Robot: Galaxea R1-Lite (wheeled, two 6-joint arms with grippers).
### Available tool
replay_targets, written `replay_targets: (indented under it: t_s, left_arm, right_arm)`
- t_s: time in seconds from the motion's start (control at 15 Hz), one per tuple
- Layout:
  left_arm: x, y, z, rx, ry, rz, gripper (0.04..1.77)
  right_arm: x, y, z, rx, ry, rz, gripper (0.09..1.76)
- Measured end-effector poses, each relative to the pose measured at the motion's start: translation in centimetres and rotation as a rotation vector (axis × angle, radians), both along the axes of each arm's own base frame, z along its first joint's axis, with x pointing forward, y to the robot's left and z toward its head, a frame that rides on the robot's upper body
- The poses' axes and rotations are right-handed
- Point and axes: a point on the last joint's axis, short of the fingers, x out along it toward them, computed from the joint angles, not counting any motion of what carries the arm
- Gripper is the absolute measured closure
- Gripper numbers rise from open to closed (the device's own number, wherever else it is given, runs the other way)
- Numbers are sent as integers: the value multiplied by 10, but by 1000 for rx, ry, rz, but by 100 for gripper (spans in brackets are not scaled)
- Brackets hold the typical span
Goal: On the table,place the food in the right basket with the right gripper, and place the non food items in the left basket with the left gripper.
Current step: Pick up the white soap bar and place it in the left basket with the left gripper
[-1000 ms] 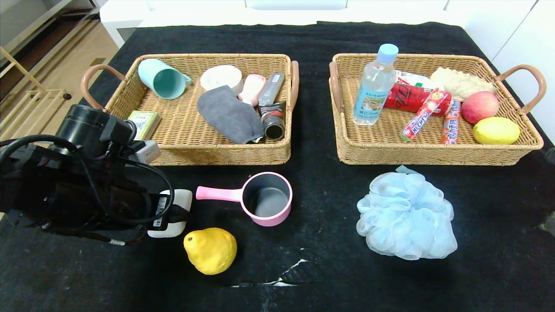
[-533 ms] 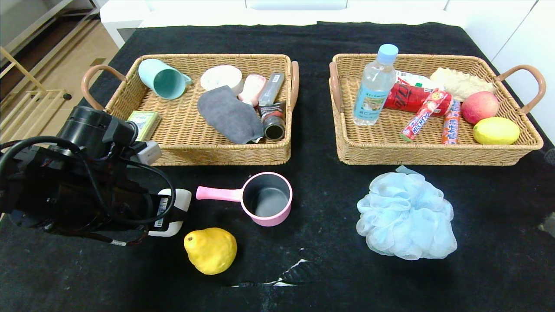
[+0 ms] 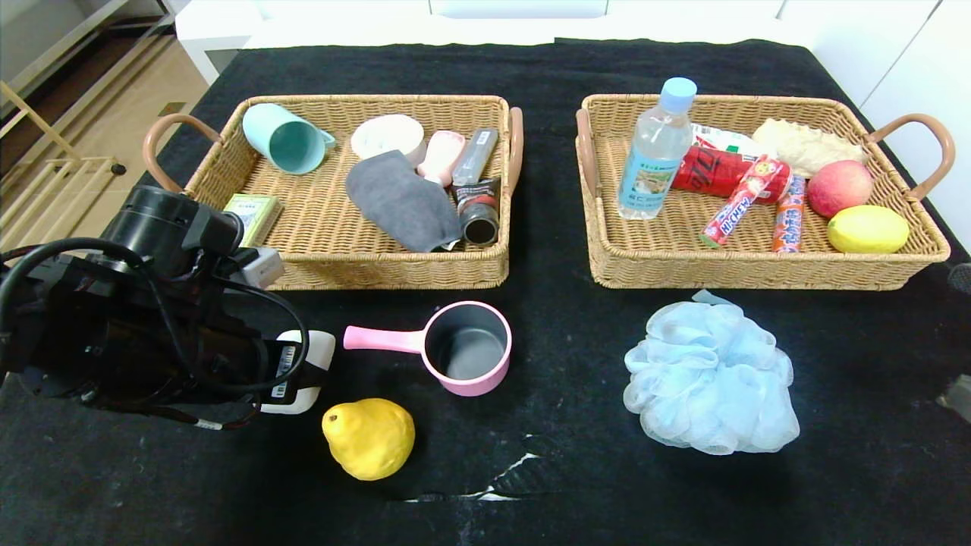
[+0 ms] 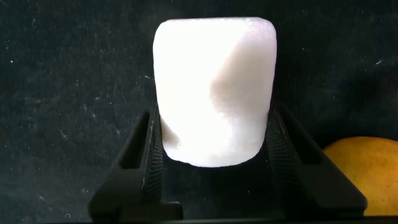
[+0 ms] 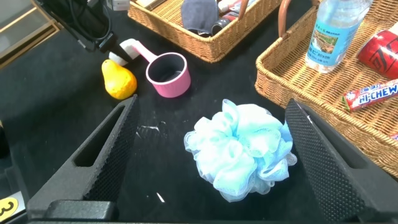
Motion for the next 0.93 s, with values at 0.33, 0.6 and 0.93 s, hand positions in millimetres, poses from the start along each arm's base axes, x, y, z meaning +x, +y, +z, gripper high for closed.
replay_targets:
  t_s: [0.33,0.6,0.93]
  left_arm:
    - [-5,0,4,0,-11,-5,80]
    - [-19,3,21,-20,-82,-6,80]
    - [-39,10,43,-27,-178,13,80]
  right_arm:
    - [0,-1,1,2,-4,-13,15]
    - [0,-2,1,2,-6,-17,15]
    - [0,-2,1,1,-6,-18,14]
